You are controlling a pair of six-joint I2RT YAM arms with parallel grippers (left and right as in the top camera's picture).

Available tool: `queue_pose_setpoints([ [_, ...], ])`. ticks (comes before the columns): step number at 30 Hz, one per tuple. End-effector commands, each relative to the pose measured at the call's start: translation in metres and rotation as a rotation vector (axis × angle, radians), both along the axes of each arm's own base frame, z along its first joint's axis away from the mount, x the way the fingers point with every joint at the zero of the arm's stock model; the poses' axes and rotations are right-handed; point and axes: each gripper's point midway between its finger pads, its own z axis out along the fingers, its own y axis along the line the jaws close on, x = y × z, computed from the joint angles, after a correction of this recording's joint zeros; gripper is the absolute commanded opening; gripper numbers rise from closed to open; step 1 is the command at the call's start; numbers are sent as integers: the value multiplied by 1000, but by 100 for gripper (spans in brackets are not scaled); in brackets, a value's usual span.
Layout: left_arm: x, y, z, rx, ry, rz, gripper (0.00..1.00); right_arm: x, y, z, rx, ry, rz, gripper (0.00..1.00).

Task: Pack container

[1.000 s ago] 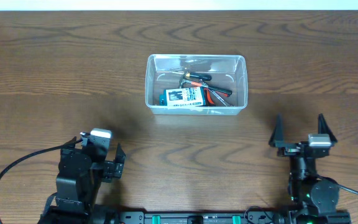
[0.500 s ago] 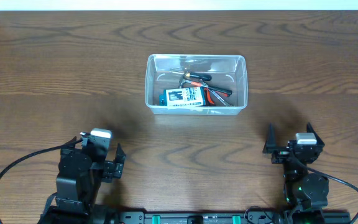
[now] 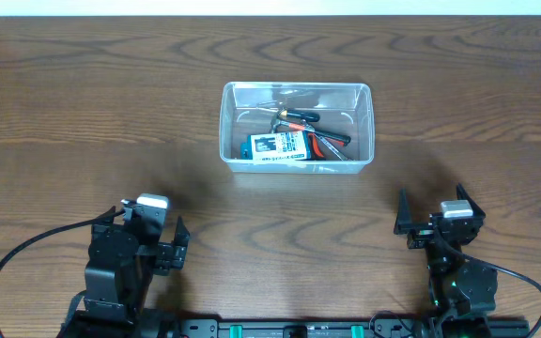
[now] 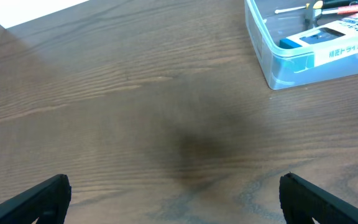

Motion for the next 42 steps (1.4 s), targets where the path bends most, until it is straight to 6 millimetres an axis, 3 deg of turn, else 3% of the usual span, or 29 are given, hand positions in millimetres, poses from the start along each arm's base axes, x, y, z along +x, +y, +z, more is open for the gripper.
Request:
queue_pose_setpoints([
  [1,0,1,2,7,-8,4,98,0,-1,0,-9,-4,1,99],
  [20,-2,4,2,6,-8,18,98,0,-1,0,-9,-4,1,99],
  [26,-17,-19,27,-425,-137,76,98,0,-1,0,-9,-4,1,99],
  [28,-19,-23,34,-483,-191,64,98,0,-1,0,-9,-4,1,99],
  [35,9,0,35,-466,-451,140,98,0,-1,0,-9,-4,1,99],
  [42,43,0,26,-431,-680,88,98,0,-1,0,-9,-4,1,99],
])
